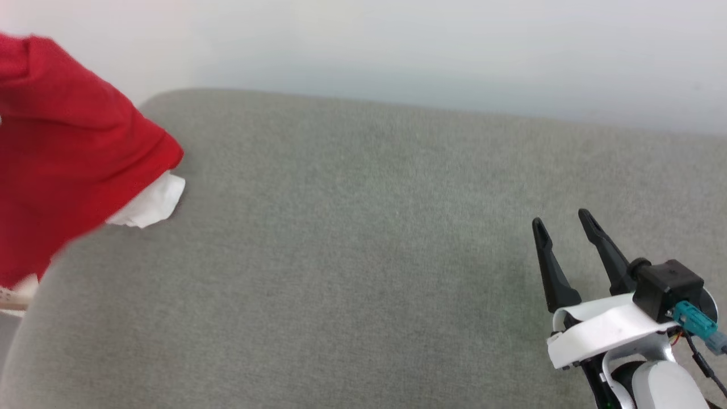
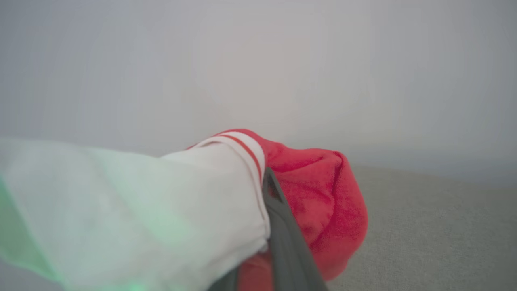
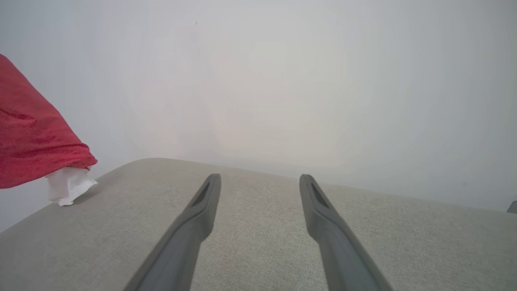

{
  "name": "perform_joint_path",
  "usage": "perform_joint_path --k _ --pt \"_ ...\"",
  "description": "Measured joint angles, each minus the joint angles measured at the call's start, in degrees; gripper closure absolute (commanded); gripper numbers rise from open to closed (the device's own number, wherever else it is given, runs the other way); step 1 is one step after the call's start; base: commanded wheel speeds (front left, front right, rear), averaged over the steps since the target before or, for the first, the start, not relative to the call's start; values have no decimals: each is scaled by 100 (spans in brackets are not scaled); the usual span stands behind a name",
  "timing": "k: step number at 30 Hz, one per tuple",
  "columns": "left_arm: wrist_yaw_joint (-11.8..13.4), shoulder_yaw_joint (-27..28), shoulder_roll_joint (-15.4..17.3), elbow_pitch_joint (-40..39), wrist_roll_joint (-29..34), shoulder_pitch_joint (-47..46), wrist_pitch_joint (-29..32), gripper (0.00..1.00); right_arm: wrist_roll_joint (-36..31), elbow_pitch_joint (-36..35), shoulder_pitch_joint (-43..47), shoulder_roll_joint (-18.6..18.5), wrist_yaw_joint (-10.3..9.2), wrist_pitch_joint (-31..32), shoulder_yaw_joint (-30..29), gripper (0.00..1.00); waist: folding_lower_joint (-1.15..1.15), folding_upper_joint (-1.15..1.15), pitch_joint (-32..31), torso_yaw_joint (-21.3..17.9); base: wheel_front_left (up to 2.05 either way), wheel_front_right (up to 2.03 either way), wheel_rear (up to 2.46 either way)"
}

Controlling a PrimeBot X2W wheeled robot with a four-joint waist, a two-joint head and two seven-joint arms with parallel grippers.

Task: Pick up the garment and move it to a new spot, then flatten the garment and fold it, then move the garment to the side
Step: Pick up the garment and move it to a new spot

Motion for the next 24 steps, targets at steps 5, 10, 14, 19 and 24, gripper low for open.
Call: perform_joint_path --k 5,10,14,19,24 --pt "0 -127 122 -581 62 -75 14 100 1 27 108 79 0 -73 -83 0 0 0 -408 57 0 0 0" --pt "25 -190 185 -1301 54 -33 292 100 -25 10 186 125 0 -124 -230 0 0 0 -706 44 0 0 0" --pt "130 -190 270 -2028 -15 84 568 100 -64 -13 219 142 0 -146 -428 0 0 0 -794 -96 0 0 0" --pt "327 -209 343 -2993 -93 325 989 100 -203 -41 240 144 0 -196 -703 0 0 0 -811 -364 0 0 0" --pt "586 -253 343 -3994 -216 675 1433 100 -315 -19 285 82 0 -210 -945 0 0 0 -805 -711 0 0 0"
